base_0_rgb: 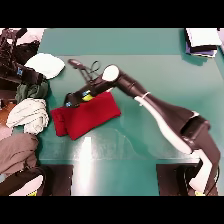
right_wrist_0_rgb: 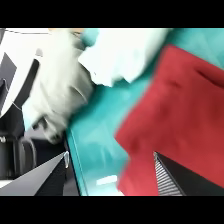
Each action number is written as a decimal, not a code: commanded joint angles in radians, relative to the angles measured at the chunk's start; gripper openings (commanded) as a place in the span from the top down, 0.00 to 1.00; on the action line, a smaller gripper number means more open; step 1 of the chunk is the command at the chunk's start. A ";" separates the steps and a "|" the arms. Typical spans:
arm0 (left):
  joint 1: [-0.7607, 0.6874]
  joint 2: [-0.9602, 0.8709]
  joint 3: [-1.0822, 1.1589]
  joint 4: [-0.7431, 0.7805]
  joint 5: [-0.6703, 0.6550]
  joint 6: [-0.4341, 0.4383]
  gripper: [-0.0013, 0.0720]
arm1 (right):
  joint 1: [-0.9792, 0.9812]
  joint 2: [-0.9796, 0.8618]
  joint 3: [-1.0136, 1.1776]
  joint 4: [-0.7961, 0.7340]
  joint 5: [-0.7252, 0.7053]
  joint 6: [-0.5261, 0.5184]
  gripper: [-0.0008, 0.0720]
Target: Fold the shirts.
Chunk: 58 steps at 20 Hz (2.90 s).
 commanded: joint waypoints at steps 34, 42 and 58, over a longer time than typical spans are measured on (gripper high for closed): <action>0.001 0.000 -0.003 -0.129 -0.029 -0.031 0.95 | -0.358 0.012 -0.236 0.029 0.216 -0.138 0.97; 0.001 0.000 -0.003 -0.129 -0.030 -0.042 0.95 | -0.890 0.314 -0.236 -0.274 0.267 -0.002 0.97; 0.001 0.000 -0.003 -0.134 -0.030 -0.102 0.95 | -1.676 0.491 -0.240 -0.829 0.411 0.324 0.97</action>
